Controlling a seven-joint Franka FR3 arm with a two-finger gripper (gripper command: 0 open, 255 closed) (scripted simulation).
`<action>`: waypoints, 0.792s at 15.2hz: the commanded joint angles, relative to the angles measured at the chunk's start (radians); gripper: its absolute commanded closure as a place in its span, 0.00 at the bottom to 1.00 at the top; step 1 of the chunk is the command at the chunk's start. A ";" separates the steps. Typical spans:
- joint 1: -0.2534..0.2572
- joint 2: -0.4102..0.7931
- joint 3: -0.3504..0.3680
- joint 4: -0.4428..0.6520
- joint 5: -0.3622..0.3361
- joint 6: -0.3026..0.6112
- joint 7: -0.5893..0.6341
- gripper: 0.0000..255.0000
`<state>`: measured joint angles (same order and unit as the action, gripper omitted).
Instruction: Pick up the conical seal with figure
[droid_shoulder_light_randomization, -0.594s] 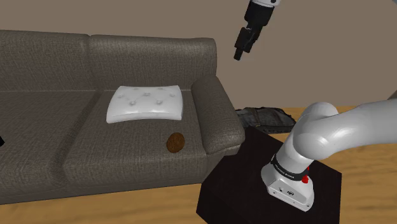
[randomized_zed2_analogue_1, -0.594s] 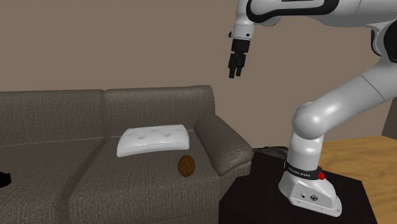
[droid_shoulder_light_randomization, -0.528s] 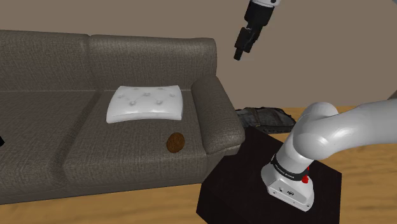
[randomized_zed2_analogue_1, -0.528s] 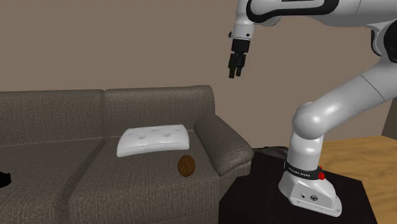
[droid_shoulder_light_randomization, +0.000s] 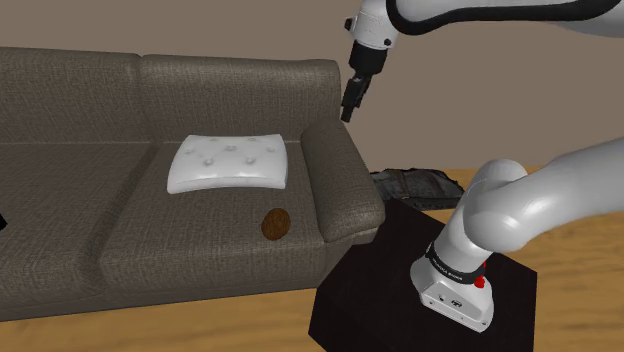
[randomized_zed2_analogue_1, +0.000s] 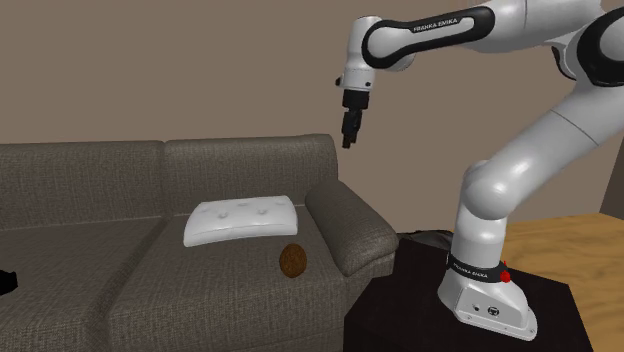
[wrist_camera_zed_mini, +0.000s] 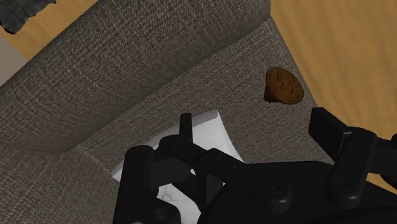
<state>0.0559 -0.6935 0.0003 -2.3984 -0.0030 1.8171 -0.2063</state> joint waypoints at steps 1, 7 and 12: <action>0.022 0.054 -0.001 -0.011 0.006 0.055 -0.037 0.00; 0.084 0.219 0.002 -0.040 0.029 0.216 -0.148 0.00; 0.134 0.371 0.011 -0.040 0.051 0.339 -0.242 0.00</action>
<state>0.1774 -0.3524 0.0063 -2.4363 0.0423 2.1292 -0.4316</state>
